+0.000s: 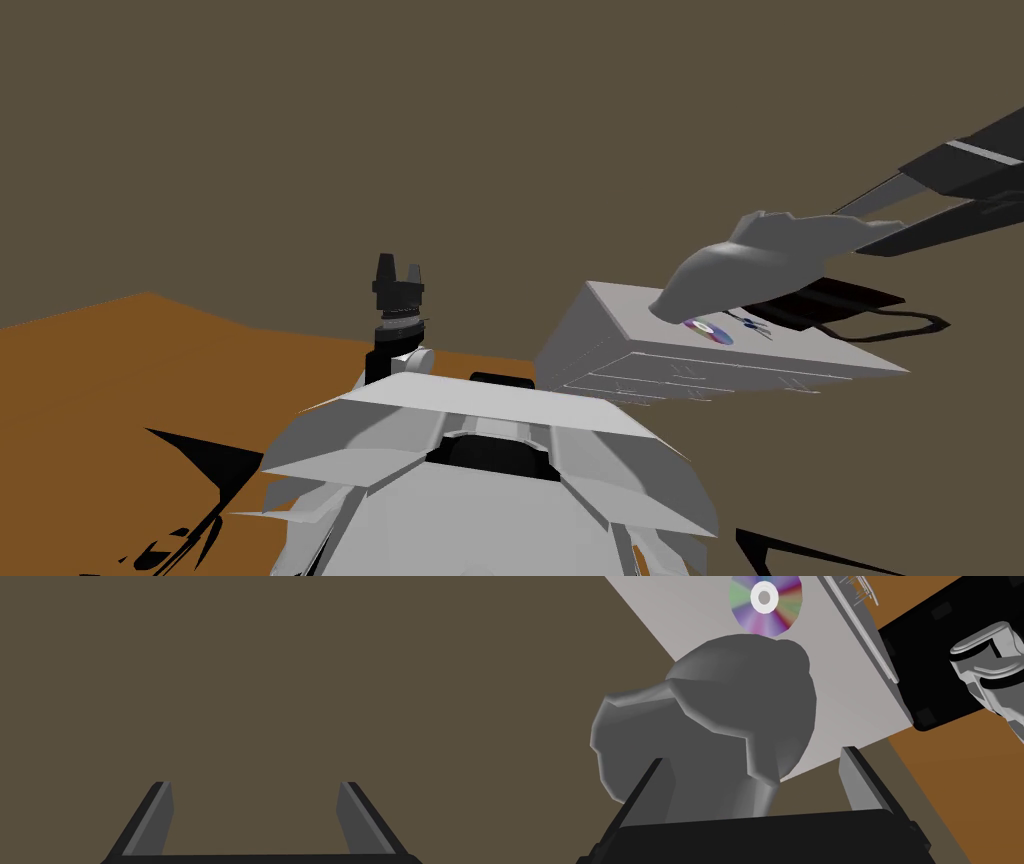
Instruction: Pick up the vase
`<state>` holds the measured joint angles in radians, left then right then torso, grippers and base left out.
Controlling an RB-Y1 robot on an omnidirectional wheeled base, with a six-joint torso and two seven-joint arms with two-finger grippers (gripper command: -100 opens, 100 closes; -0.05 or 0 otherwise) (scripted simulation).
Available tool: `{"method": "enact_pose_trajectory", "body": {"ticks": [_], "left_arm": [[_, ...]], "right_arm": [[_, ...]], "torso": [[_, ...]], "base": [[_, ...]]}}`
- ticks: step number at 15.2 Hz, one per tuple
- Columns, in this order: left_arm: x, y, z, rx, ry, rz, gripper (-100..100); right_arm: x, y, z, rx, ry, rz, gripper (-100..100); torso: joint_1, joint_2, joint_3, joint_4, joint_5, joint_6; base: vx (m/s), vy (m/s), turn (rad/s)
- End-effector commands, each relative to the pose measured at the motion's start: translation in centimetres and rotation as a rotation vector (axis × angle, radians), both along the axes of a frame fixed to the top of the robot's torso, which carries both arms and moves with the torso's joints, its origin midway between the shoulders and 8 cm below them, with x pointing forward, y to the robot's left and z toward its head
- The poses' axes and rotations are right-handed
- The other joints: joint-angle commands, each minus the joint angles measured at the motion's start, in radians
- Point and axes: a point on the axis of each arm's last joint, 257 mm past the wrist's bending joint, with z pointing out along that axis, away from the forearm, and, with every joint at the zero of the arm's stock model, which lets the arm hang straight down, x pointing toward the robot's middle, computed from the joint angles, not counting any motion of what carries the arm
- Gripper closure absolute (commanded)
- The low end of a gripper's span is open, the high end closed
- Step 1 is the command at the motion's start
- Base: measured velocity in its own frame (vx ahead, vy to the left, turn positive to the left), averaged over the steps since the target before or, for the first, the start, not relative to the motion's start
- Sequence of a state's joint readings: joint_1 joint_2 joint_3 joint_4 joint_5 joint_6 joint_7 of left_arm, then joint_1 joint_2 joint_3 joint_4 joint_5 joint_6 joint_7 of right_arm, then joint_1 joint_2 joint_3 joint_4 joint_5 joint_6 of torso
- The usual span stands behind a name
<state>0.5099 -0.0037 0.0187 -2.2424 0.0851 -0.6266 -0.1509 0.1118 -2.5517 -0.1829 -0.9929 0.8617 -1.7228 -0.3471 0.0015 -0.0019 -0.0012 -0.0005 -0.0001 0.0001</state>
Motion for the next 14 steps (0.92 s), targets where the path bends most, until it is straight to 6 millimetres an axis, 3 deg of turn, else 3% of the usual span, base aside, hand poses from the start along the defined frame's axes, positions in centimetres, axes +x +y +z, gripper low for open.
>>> {"method": "enact_pose_trajectory", "body": {"ticks": [1,5,6,10,13,14], "left_arm": [[0.0,0.0,0.0,0.000,0.000,0.000,0],[0.0,0.0,0.0,0.000,0.000,0.000,0],[0.0,0.0,0.0,0.000,0.000,0.000,0],[0.0,0.0,0.0,0.000,0.000,0.000,0],[0.0,0.0,0.0,0.000,0.000,0.000,0],[0.0,0.0,0.0,0.000,0.000,0.000,0]], "right_arm": [[0.5,-1.1,-1.1,0.001,-0.002,-0.003,-100],[0.5,-1.6,-1.7,0.002,0.000,-0.004,-100],[0.6,-1.7,-1.8,0.001,-0.002,-0.003,100],[0.6,-1.7,-1.8,0.003,-0.001,-0.004,100],[0.0,0.0,0.0,0.000,0.000,0.000,100],[0.3,-0.5,-0.4,0.000,-0.002,0.000,100]], "torso": [[0.000,0.000,0.000,0.000,0.000,0.000],[0.001,0.004,0.002,0.001,0.000,0.000],[0.001,0.004,0.002,0.001,0.000,0.000],[0.000,0.003,0.002,0.001,0.000,0.000],[0.000,0.003,0.002,0.002,0.002,0.000],[0.000,0.003,0.003,0.003,0.002,0.000]], "base": [[-0.004,0.018,0.018],[-0.020,0.031,0.012],[-0.004,0.007,-0.001],[0.000,0.000,0.000],[0.019,-0.034,-0.019],[0.017,-0.025,-0.002]]}}
